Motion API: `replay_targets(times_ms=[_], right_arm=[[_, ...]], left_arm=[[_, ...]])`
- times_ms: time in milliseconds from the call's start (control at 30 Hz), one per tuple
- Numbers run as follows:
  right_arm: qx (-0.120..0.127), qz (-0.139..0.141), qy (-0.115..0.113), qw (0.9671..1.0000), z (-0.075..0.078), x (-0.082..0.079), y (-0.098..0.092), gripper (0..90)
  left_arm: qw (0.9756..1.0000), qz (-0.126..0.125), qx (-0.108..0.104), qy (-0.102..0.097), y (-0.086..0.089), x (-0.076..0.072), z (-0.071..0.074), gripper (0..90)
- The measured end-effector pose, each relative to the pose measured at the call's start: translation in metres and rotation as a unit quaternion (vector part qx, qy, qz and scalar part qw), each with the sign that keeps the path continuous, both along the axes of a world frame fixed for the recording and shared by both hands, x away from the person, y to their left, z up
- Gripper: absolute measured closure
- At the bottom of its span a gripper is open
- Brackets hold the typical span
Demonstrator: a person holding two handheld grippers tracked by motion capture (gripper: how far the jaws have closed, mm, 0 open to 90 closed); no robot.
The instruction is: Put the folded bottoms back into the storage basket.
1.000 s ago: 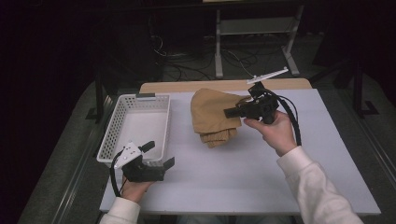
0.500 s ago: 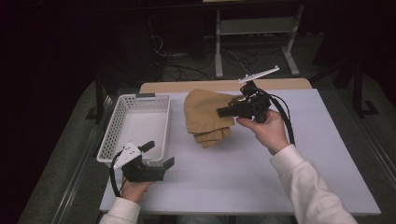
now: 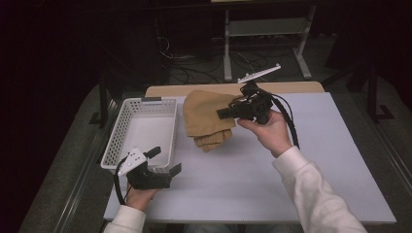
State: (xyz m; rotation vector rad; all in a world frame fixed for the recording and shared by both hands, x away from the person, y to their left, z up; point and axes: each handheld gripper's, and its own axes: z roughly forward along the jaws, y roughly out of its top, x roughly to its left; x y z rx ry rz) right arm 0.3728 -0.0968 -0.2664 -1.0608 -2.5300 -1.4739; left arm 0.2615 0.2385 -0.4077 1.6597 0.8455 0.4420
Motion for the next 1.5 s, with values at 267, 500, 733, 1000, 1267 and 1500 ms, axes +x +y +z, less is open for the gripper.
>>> replay_targets(times_ms=[267,500,733,1000,1267,1500], right_arm=[[0.004,0.007,-0.005,1.0,0.003,0.005,0.012,82.0],[0.004,0.012,-0.006,0.9999,0.004,0.008,0.022,82.0],[0.008,0.012,-0.01,0.9998,0.008,0.011,0.03,82.0],[0.01,0.017,-0.017,0.9997,0.016,0.014,0.036,82.0],[0.009,0.023,-0.019,0.9995,0.022,0.019,0.048,81.9],[0.004,0.031,-0.025,0.9992,0.027,0.024,0.063,81.9]], left_arm=[[1.0,0.001,-0.003,0.001,0.0,0.0,0.0,0.2],[1.0,0.0,-0.002,0.001,0.0,0.0,0.0,0.1],[1.0,0.0,-0.002,0.001,0.001,0.0,0.0,0.2],[1.0,-0.001,0.0,0.001,0.0,0.001,0.0,0.2],[1.0,-0.002,-0.001,0.0,0.001,0.001,0.0,0.2],[1.0,-0.002,-0.002,0.001,0.002,0.001,0.0,0.2]])
